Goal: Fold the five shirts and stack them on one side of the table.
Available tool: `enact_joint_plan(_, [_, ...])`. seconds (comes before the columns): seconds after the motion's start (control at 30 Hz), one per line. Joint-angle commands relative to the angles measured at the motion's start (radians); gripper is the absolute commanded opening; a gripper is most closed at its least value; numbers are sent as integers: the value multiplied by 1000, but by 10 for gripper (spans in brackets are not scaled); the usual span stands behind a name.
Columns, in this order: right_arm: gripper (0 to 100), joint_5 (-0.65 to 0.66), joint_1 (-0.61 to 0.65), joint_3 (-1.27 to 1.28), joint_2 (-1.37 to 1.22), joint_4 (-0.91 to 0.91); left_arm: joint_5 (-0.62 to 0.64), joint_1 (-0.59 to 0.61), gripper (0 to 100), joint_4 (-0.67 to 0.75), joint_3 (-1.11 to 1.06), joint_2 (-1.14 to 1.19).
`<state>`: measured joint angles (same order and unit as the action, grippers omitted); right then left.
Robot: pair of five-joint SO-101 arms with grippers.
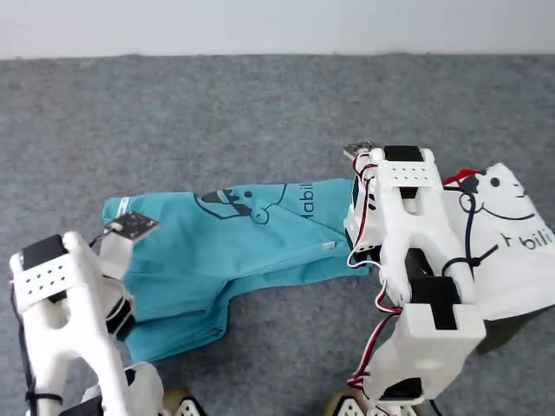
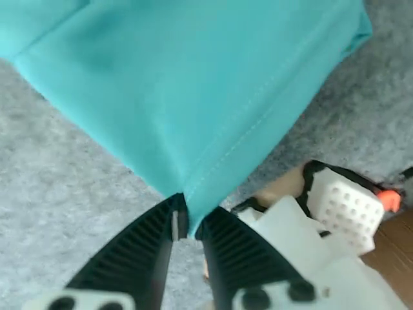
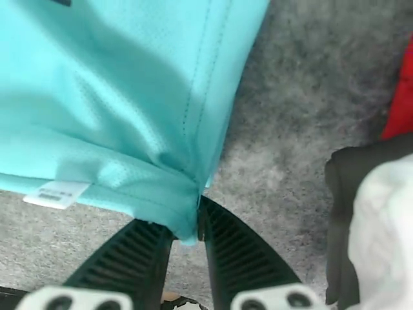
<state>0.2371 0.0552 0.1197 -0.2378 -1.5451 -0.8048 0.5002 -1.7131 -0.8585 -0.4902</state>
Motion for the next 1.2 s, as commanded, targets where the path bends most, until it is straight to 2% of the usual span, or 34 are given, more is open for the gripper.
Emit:
enact_joint_plan(0.0, [9,-3,-8,0,48,5,-12,9,13,5,-53,-18])
enact_joint_plan(0.47, [9,-3,-7,51,51,31,-44,11,13,40,-85,-17])
enact_joint_plan(0.6, [11,-9,-7,58,58,44,-43,12,13,138,-116,-17])
enact_joint_plan(0.7, [18,-12,-7,35,58,36,-43,11,15,160,-137,-17])
enact_joint_plan(0.83, [116,-51,-7,32,58,36,-41,12,26,160,-156,-17])
enact_joint_plan(0.93, [201,-84,-7,32,58,35,-31,14,86,167,-151,-25])
enact_joint_plan(1.1, [210,-81,-7,32,58,15,91,14,126,229,-116,-25])
enact_joint_plan(1.17, [210,-80,-7,31,61,-10,98,14,126,236,-93,-25])
